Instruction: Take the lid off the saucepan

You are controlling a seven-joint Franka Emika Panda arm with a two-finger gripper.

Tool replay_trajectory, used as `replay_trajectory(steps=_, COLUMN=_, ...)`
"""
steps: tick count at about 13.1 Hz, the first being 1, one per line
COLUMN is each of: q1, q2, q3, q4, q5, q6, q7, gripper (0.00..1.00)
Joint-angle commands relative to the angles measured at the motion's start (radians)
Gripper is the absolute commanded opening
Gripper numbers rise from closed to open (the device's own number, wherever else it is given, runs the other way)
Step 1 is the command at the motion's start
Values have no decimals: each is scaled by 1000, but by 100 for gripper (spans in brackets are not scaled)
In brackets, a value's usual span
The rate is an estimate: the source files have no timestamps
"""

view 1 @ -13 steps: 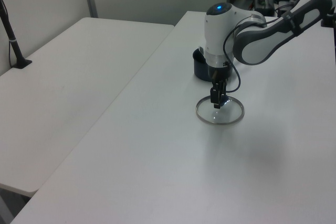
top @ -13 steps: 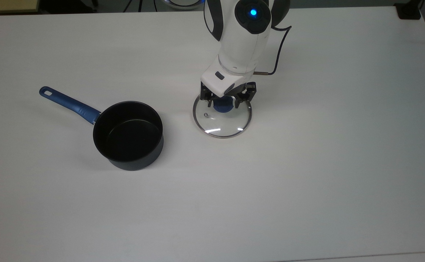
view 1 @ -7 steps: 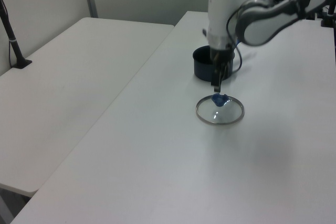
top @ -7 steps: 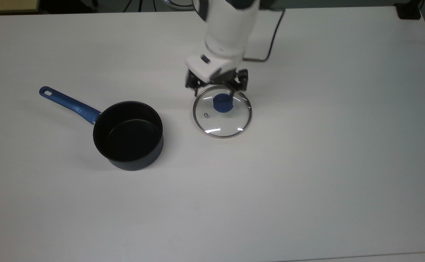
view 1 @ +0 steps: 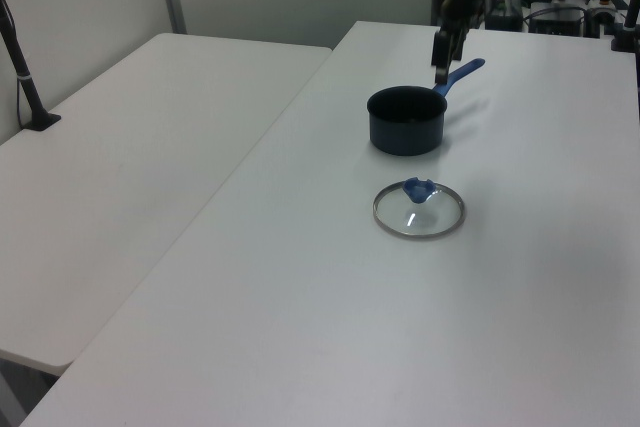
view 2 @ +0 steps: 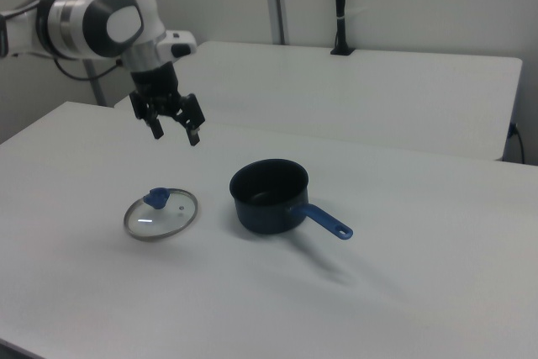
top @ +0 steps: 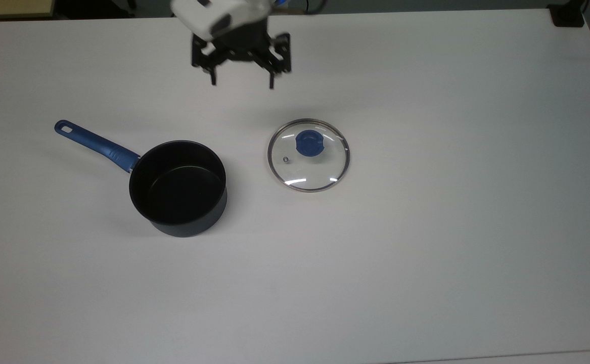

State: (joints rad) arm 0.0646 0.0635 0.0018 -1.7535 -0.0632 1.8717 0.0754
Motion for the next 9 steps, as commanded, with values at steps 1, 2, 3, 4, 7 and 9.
replay_trajectory(steps=1, q1=-77, q2=-50, q3=6, q4=40, q5=62, q6=-63, q7=-88, gripper=100)
replay_trajectory(steps=2, q1=-80, q2=-45, q3=-3, q4=66, q5=72, q6=-80, q7=-114, gripper=100)
replay_trajectory(steps=3, q1=-80, q2=-45, q3=-16, q4=68, q5=75, q6=-88, q7=-121, gripper=100)
replay_trajectory(steps=4, q1=-80, q2=-44, q3=-17, q4=66, q5=75, q6=-97, q7=-128, gripper=100)
replay_trajectory(steps=7, q1=-80, q2=-45, q3=-28, q4=66, q5=74, q6=-106, q7=-128, gripper=100)
replay_trajectory(steps=9, q1=-80, q2=-48, q3=-34, q4=66, q5=75, q6=-117, q7=-126, gripper=100)
